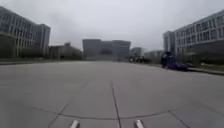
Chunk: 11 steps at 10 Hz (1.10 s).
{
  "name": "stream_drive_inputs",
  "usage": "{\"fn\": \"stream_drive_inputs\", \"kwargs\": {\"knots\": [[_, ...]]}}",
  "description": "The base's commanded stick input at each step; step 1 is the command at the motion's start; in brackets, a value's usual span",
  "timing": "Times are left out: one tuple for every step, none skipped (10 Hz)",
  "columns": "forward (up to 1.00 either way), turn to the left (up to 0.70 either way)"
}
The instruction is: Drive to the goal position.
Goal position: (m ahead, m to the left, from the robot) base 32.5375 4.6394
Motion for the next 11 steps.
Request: {"fn": "stream_drive_inputs", "kwargs": {"knots": [[1.0, 0.0], [1.0, -0.05], [1.0, -0.19], [1.0, -0.34], [1.0, -0.4], [1.0, -0.4], [1.0, -0.07], [1.0, 0.0], [1.0, 0.0], [1.0, 0.0], [1.0, 0.0]]}}
